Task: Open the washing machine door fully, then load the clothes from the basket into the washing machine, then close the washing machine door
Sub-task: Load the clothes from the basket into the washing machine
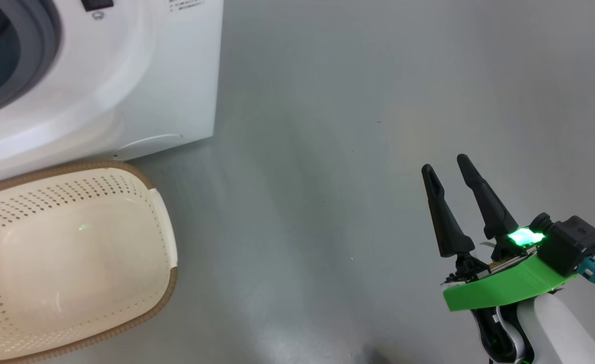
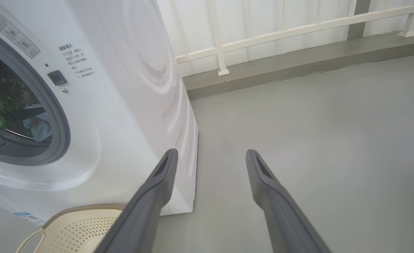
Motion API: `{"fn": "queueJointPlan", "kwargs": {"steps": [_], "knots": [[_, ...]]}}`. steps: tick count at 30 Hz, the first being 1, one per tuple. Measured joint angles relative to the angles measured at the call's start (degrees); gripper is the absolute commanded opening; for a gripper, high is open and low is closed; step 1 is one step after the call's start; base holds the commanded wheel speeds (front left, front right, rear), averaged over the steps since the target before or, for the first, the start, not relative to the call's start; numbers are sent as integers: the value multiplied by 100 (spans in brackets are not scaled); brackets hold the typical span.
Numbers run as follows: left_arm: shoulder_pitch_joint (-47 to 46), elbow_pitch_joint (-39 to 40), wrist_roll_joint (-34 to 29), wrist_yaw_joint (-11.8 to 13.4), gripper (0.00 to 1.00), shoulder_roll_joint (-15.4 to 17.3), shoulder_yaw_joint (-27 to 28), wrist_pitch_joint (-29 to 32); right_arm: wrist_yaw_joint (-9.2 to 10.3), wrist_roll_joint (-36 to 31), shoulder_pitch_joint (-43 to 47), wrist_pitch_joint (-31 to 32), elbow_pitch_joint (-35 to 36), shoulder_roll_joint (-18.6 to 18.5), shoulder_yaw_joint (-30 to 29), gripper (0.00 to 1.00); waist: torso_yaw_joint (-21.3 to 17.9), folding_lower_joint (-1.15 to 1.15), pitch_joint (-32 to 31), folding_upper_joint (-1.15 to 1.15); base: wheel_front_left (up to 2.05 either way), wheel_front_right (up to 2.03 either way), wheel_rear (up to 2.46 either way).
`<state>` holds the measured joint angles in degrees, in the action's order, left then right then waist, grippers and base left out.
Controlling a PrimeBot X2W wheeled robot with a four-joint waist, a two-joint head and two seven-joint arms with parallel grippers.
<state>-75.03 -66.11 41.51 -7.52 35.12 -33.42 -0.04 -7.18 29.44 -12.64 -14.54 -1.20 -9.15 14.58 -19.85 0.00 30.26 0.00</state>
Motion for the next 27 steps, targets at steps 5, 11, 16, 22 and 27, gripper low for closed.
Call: {"fn": "queueJointPlan", "kwargs": {"steps": [5,11,16,22,27], "knots": [[148,58,176,0,100,-15,-172,-249,0,0,-2,0,-4,-7,-10,100,34,0,-75,0,0,0,0],[460,132,374,0,100,-42,-320,-654,0,0,-2,0,-32,-15,-23,100,72,0,-222,0,0,0,0],[644,183,584,0,100,-74,-383,-991,0,0,-1,0,-60,-41,-35,100,108,0,-371,0,0,0,0],[842,269,755,0,100,-109,-453,-1255,0,0,1,0,-92,-62,-68,100,166,0,-551,0,0,0,0],[1111,358,920,0,100,-212,-442,-1378,0,2,10,0,-123,-126,-163,100,232,0,-726,0,0,0,0]]}}
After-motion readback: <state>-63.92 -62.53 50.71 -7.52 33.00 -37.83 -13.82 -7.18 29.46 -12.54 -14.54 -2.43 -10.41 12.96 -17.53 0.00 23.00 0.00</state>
